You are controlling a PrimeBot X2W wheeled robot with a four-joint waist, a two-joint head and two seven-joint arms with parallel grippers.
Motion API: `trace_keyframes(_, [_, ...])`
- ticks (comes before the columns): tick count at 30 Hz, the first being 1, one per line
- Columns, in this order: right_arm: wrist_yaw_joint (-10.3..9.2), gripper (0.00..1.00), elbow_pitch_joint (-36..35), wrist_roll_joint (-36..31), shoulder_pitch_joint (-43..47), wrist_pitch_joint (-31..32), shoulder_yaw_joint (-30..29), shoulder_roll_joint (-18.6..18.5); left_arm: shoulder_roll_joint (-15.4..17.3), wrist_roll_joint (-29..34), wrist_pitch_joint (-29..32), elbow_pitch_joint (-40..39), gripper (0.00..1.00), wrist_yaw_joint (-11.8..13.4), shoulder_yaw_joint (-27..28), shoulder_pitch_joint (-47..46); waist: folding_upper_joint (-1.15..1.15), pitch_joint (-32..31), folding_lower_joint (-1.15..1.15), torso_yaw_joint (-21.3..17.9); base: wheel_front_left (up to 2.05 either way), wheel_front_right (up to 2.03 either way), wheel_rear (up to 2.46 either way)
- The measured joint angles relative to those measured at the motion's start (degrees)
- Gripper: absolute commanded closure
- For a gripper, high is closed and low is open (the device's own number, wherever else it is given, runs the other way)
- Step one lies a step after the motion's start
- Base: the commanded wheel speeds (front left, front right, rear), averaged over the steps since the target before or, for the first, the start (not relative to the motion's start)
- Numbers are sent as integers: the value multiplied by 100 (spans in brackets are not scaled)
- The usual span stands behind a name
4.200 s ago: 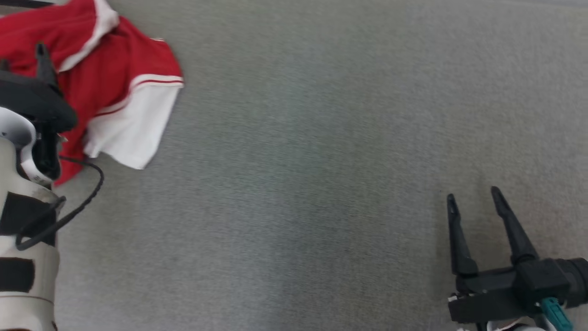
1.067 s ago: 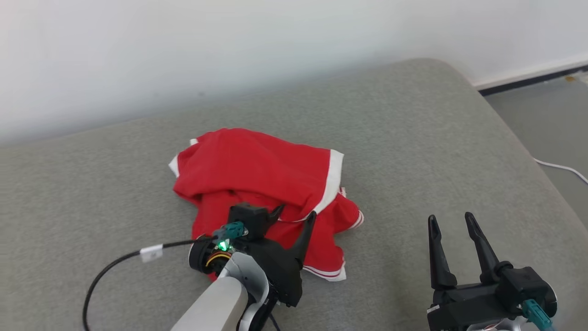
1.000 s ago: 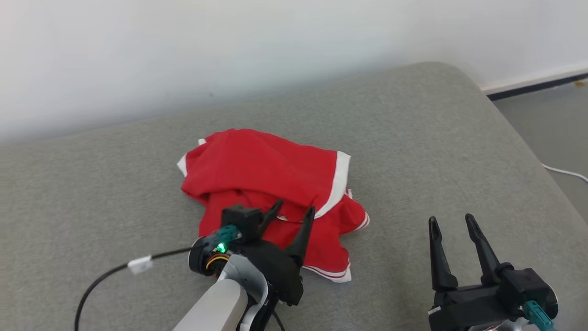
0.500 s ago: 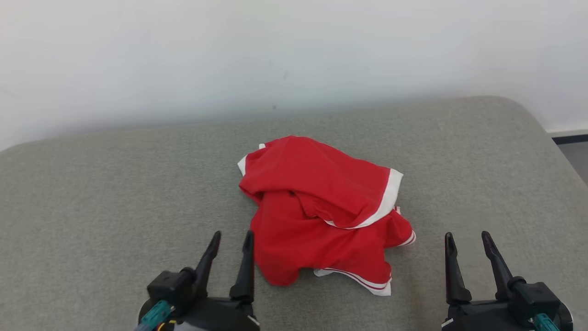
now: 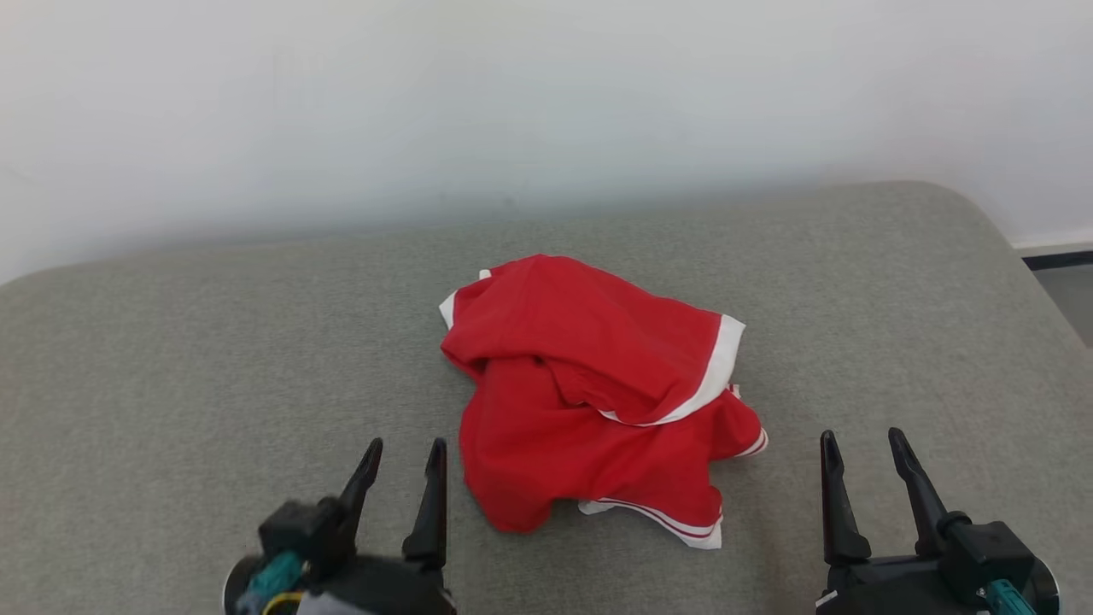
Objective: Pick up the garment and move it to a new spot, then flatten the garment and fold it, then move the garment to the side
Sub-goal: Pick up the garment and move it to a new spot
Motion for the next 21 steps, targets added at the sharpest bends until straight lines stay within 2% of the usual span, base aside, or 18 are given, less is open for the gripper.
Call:
trace_keyframes(3, [0, 0, 15, 34, -37, 0, 42, -3, 83, -5, 614, 189, 0, -194, -182, -470, 0, 38, 0, -133, 0, 0, 0])
trace_keyframes(6, [0, 0, 19, 71, -66, 0, 90, 1, 108, -165, 1354, 366, 0, -266, -216, -970, 1, 93, 0, -298, 0, 0, 0])
trace_keyframes(9, [0, 0, 21, 162, -92, 0, 96, -1, 136, -236, 2011, 548, 0, -204, -187, -1594, 0, 171, 0, -481, 0, 0, 0])
trace_keyframes(16, [0, 0, 53, 271, -232, -1, 159, 0, 136, -478, 3511, 1247, 0, 115, -135, -2657, 0, 438, 0, -925, 0, 0, 0])
trace_keyframes(21, [0, 0, 15, 316, -298, -3, 135, -3, 332, -427, 4145, 1674, 0, 241, -158, -3284, 1, 678, 1, -1221, 0, 0, 0])
